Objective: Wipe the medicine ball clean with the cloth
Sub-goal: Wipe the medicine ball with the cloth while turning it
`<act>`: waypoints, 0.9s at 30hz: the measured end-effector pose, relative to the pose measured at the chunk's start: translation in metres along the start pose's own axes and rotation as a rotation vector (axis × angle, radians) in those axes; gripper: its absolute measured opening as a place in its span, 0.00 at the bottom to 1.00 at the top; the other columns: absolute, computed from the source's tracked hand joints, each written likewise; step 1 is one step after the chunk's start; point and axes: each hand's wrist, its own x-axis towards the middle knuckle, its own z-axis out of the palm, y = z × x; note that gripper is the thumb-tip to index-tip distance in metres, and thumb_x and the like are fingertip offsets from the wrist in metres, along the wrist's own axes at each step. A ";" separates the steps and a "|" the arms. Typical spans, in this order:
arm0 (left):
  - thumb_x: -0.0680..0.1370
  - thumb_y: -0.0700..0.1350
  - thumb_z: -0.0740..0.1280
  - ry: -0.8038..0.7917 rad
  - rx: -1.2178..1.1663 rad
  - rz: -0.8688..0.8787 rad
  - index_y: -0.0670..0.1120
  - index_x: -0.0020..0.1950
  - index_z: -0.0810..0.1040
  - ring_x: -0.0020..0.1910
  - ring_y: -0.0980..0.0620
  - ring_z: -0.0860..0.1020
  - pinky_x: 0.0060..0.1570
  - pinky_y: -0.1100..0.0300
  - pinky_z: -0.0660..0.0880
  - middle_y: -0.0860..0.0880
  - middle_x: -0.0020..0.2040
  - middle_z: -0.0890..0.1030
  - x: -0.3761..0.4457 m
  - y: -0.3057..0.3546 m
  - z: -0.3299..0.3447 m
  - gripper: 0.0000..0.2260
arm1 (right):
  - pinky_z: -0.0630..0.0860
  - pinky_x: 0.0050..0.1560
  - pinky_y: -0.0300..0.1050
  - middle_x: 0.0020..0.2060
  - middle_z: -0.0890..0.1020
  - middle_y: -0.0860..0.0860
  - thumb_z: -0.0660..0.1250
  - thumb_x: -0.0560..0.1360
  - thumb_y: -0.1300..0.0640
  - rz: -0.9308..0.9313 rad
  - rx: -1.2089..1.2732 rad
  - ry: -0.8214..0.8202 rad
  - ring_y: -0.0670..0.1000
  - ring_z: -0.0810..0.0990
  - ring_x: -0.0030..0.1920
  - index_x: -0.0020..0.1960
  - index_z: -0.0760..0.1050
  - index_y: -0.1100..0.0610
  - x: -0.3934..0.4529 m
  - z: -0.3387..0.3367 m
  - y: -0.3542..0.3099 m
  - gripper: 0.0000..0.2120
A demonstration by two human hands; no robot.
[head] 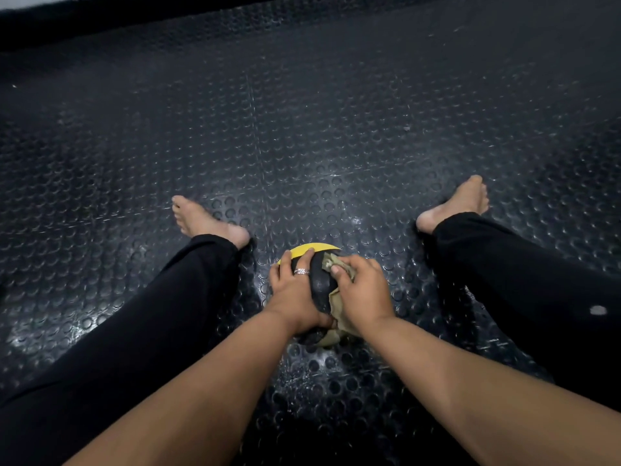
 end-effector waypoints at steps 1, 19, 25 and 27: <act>0.64 0.50 0.81 0.001 0.003 0.000 0.60 0.78 0.40 0.77 0.44 0.37 0.76 0.44 0.52 0.51 0.78 0.36 0.001 0.001 0.000 0.59 | 0.65 0.51 0.35 0.49 0.70 0.49 0.64 0.77 0.54 0.022 -0.002 0.011 0.47 0.71 0.47 0.55 0.78 0.53 0.002 0.002 -0.002 0.08; 0.61 0.49 0.83 0.047 -0.125 0.029 0.62 0.78 0.44 0.77 0.47 0.35 0.77 0.46 0.49 0.55 0.78 0.35 -0.010 -0.020 0.010 0.59 | 0.64 0.44 0.40 0.49 0.76 0.54 0.59 0.80 0.53 0.058 -0.186 -0.008 0.51 0.72 0.46 0.53 0.74 0.60 0.009 -0.004 0.010 0.11; 0.61 0.46 0.82 0.037 -0.166 0.007 0.62 0.78 0.44 0.77 0.48 0.35 0.77 0.48 0.50 0.55 0.78 0.36 -0.007 -0.022 0.005 0.59 | 0.61 0.42 0.39 0.47 0.74 0.52 0.60 0.79 0.54 -0.047 -0.193 -0.058 0.49 0.70 0.44 0.51 0.74 0.59 -0.008 0.003 -0.004 0.09; 0.62 0.45 0.81 0.039 -0.172 0.016 0.63 0.78 0.44 0.77 0.48 0.35 0.77 0.49 0.50 0.55 0.78 0.36 -0.006 -0.022 0.007 0.57 | 0.60 0.41 0.39 0.45 0.70 0.49 0.61 0.79 0.55 -0.120 -0.189 -0.054 0.48 0.69 0.44 0.49 0.74 0.59 -0.021 0.008 -0.003 0.08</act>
